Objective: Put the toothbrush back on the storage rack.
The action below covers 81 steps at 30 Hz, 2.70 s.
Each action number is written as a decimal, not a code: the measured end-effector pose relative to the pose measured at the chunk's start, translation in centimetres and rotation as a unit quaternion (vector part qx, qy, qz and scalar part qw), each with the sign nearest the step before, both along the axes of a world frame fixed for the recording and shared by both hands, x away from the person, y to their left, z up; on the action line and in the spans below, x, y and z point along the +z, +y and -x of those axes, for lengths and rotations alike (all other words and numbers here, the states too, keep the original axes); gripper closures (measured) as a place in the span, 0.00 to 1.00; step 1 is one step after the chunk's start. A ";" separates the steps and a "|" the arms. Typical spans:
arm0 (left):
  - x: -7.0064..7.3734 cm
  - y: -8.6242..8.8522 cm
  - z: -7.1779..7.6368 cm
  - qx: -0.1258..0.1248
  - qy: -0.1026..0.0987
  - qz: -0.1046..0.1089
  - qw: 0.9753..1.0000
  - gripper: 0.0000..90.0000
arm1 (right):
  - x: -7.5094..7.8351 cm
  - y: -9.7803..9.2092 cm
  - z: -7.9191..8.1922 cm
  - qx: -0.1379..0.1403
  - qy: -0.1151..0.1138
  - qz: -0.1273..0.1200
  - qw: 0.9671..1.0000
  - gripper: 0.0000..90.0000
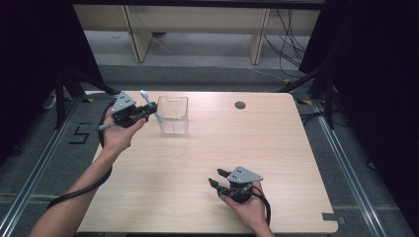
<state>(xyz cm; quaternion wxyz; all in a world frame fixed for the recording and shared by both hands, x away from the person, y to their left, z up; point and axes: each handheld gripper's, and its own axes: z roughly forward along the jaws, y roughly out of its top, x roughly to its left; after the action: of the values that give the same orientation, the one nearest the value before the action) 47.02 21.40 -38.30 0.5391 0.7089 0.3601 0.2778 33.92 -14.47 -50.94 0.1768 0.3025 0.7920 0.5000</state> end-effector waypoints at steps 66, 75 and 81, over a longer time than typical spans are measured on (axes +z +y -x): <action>0.1 -0.2 -3.7 0.029 -0.006 -0.024 0.999 0.92 | -0.1 -0.1 0.0 0.001 -0.008 0.003 1.000 0.57; -0.4 -0.4 -4.0 0.030 -0.003 -0.039 0.999 0.92 | -0.1 -0.1 0.0 0.002 -0.007 0.003 1.000 0.57; -0.7 -0.5 -4.2 0.031 -0.001 -0.045 0.999 0.92 | -0.2 -0.2 0.0 0.004 -0.010 0.005 1.000 0.57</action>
<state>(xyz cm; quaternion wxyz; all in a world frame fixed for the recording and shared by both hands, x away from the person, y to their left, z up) 51.18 20.91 -38.98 0.4983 0.7208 0.3684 0.3105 33.96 -14.63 -51.10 0.1838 0.2937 0.7939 0.4997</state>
